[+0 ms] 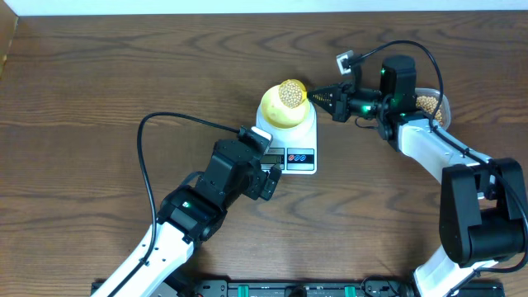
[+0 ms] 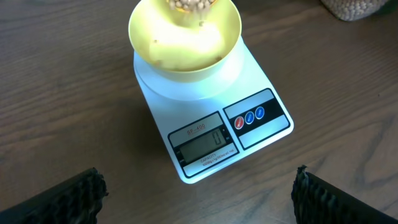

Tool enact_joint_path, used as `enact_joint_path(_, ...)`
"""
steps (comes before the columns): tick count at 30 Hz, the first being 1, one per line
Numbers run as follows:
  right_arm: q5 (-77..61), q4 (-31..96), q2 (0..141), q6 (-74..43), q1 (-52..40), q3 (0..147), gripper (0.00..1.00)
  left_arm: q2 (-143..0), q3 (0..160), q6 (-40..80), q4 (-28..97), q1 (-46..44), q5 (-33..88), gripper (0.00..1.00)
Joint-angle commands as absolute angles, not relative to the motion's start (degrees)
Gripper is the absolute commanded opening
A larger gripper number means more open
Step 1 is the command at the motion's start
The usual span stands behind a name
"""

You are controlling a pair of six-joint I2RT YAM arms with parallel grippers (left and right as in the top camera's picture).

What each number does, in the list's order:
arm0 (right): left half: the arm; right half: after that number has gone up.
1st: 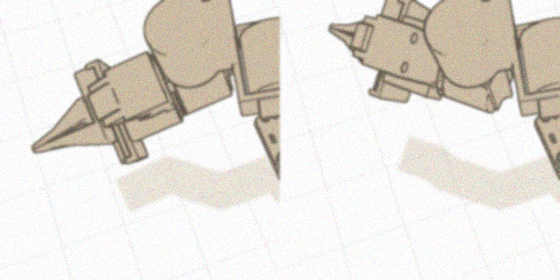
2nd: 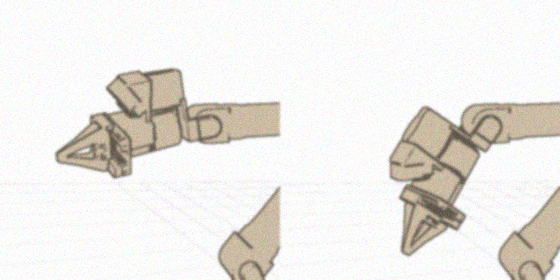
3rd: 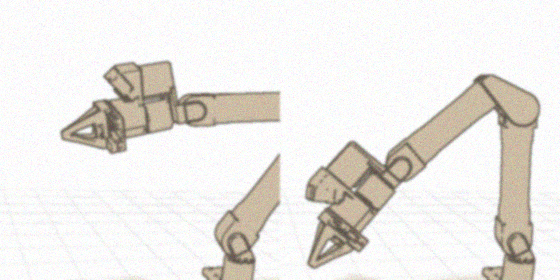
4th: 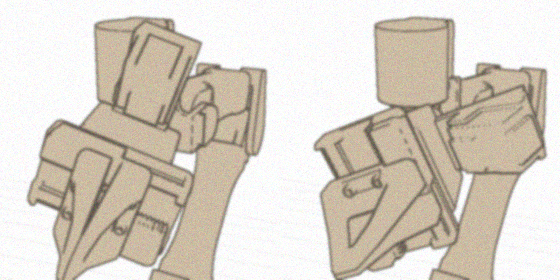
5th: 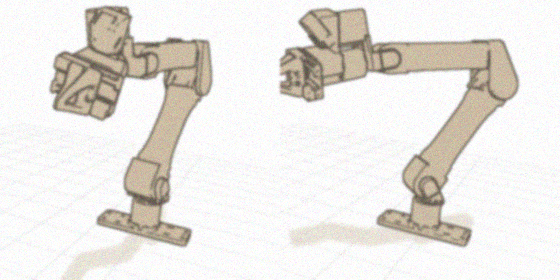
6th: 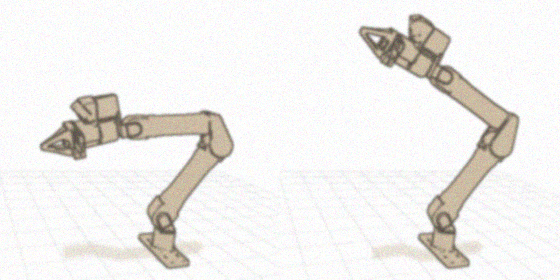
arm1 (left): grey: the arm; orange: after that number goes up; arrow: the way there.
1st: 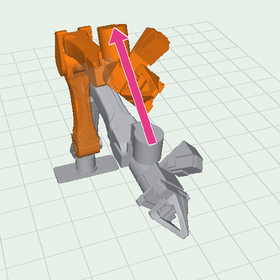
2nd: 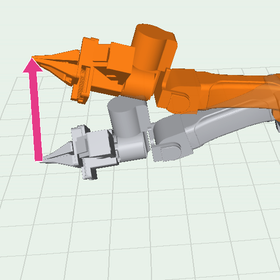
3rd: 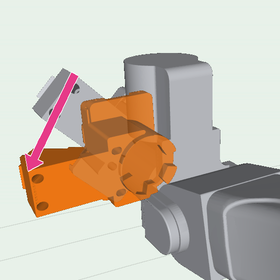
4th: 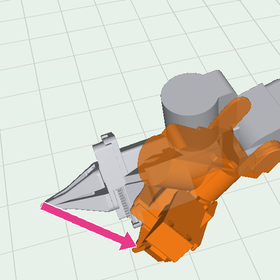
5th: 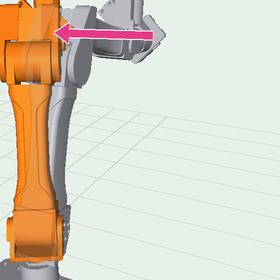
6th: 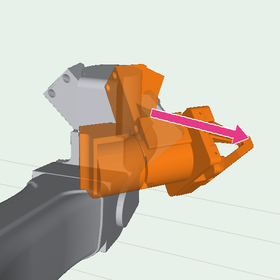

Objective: Scoop item into bowl and weigh 50g on scale
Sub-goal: 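Carry the scoop leftward over the yellow bowl on the scale, then tip the scoop with the right gripper to pour soybeans into the bowl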

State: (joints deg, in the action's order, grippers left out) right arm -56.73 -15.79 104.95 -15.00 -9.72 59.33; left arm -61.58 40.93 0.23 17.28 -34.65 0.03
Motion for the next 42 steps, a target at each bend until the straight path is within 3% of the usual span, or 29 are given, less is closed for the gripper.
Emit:
enact_joint_path(1,-56.9,-16.1,105.1,-7.6,-10.2,59.1,0.01,-61.7,41.0,1.1,17.0,-34.4,-0.7,0.98)
enact_joint_path(42,-57.6,-16.9,105.1,35.9,-11.4,59.1,0.01,-61.7,41.0,1.1,17.0,-34.4,-0.7,0.98)
